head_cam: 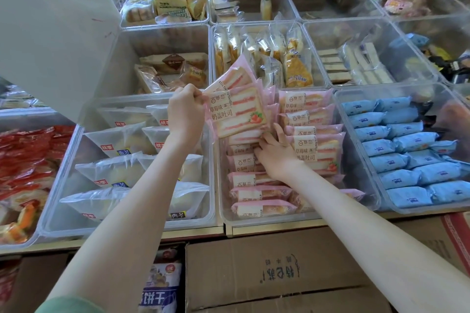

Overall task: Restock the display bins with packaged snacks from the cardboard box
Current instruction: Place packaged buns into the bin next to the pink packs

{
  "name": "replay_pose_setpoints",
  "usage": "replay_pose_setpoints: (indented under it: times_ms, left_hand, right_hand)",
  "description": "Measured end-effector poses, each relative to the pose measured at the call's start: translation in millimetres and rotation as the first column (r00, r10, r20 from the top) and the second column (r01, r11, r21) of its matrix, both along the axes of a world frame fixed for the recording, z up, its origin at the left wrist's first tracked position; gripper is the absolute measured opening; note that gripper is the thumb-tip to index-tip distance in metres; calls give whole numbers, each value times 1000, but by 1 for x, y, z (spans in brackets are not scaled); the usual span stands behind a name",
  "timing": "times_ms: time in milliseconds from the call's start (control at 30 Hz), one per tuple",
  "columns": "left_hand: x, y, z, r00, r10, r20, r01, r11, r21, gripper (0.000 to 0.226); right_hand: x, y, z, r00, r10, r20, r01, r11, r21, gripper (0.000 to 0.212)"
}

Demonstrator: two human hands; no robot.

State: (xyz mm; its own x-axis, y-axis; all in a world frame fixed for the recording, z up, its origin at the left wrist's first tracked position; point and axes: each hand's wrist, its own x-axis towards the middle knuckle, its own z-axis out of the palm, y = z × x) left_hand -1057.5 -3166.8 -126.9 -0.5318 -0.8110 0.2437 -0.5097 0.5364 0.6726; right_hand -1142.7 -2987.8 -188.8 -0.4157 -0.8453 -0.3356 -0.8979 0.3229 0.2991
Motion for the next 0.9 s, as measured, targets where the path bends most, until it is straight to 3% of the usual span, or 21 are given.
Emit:
replay_pose_setpoints:
  times_ms: [267, 533, 667, 900]
  left_hand:
    - [2, 0, 1, 999, -42, -2, 41, 999, -32, 15]
    - [3, 1, 3, 995, -96, -23, 96, 995, -17, 11]
    - [5, 2, 5, 993, -104, -46, 103, 994, -21, 11]
    - [16, 10, 10, 981, -166, -99, 156, 983, -95, 11]
  right_hand:
    - [-6, -3, 4, 984, -15, 176, 14, 1000, 6, 43]
    - [-5, 4, -1, 990, 48, 133, -38, 996, -78, 32]
    - [-4, 7, -7, 997, 68, 25, -62, 982, -176, 37]
    - [-8, 22, 9, 993, 72, 91, -50, 972, -229, 48]
